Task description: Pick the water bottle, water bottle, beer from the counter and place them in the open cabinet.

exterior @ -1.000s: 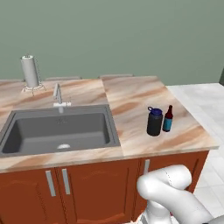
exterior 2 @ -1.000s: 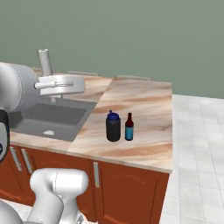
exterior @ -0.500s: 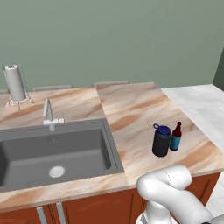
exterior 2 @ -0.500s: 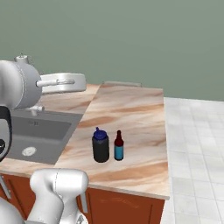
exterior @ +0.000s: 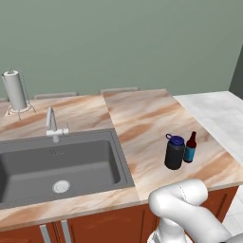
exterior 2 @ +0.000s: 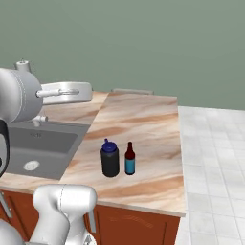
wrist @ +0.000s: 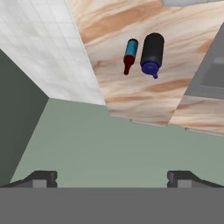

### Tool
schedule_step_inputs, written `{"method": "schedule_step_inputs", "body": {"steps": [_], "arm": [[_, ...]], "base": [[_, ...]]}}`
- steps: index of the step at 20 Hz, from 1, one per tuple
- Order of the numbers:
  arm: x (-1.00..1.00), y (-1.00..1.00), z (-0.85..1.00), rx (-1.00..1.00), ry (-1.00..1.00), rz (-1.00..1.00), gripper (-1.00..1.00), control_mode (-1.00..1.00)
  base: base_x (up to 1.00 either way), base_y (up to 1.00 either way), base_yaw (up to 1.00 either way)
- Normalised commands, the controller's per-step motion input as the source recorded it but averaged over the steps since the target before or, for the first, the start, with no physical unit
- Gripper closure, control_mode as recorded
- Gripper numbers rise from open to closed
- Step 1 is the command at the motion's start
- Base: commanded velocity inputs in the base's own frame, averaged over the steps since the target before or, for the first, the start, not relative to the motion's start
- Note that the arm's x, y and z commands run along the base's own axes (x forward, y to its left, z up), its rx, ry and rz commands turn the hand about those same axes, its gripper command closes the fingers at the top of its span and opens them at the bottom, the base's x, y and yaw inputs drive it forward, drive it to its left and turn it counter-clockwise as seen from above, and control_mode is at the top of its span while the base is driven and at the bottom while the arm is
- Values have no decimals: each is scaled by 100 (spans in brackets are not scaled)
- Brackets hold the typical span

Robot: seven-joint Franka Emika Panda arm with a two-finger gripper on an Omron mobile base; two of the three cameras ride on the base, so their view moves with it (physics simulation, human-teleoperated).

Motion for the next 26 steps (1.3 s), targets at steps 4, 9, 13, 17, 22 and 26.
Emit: {"method": "schedule_step_inputs", "body": {"steps": [4, 9, 13, 17, 22, 26], "arm": [[1, 0, 0, 0, 0, 0, -100, -100], [31, 19, 0, 0, 20, 4, -100, -100], [62, 50, 0, -2, 47, 10, -100, -100], [62, 55, 0, -7, 51, 9, -100, -100], [20, 13, -28, -3, 19, 17, -100, -100], [0, 0, -52, 8, 0, 14, -100, -100]], "base": [[0, 0, 0], [0, 0, 0], [0, 0, 0], [0, 0, 0], [0, 0, 0], [0, 0, 0]]}}
